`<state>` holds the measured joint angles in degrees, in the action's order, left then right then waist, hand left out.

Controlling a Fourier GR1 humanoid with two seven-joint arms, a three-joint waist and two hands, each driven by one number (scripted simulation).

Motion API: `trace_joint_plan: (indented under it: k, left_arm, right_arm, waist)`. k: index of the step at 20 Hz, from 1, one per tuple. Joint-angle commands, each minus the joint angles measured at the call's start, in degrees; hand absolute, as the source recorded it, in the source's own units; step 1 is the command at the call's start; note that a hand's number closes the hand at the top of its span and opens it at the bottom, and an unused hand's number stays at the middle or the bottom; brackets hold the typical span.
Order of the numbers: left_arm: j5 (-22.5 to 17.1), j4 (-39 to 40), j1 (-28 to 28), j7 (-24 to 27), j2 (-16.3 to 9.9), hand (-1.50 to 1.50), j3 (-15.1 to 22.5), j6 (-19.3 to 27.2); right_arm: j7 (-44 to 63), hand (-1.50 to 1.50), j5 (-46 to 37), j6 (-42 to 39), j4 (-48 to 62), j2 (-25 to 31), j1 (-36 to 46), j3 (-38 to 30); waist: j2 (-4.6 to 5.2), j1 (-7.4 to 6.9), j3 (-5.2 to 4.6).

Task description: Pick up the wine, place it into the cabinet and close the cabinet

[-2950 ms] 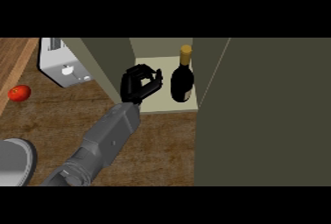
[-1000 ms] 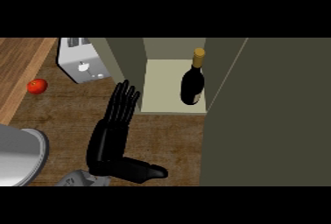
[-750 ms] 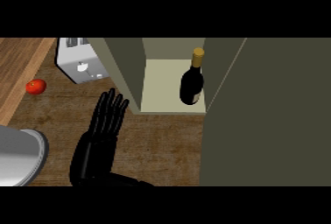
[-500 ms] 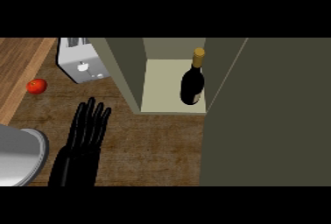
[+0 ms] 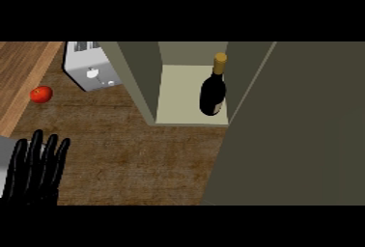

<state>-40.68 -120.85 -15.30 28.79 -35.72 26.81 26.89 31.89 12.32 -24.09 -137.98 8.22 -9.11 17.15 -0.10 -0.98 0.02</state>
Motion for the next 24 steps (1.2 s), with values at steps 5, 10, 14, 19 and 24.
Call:
trace_joint_plan:
  k: [5, 10, 14, 19, 24]
  left_arm:
    - [-6.0, -5.2, -16.8, 5.3, -6.0, -1.50, -11.7, -11.2]
    - [-9.2, -3.5, -18.6, 5.4, -6.9, -1.50, -18.0, -17.0]
    - [-11.5, -0.3, -23.2, 7.1, -8.0, -1.50, -24.0, -25.1]
    - [-14.4, -2.0, -23.9, 4.3, -8.9, -1.50, -29.1, -28.0]
    - [-19.9, -0.8, -27.0, 2.0, -10.5, -1.50, -37.8, -35.4]
  right_arm:
    - [8.3, 1.50, -7.8, 6.4, -7.2, -5.6, 1.0, 17.5]
    - [13.4, 1.50, -15.6, 18.4, -1.7, -8.1, 17.3, 25.0]
    - [8.5, 1.50, -22.4, 24.1, 6.8, -8.2, 23.8, 30.2]
    - [8.7, 1.50, -19.3, 34.0, 18.6, -8.2, 38.8, 27.6]
    - [5.5, 1.50, -16.2, 36.9, 29.3, -8.2, 47.4, 22.0]
  waist:
    - [-0.50, -0.39, -0.16]
    - [-0.30, -0.73, -0.24]
    - [-0.32, -0.71, -0.20]
    - [0.01, -1.20, -0.15]
    - [0.06, -1.55, -0.08]
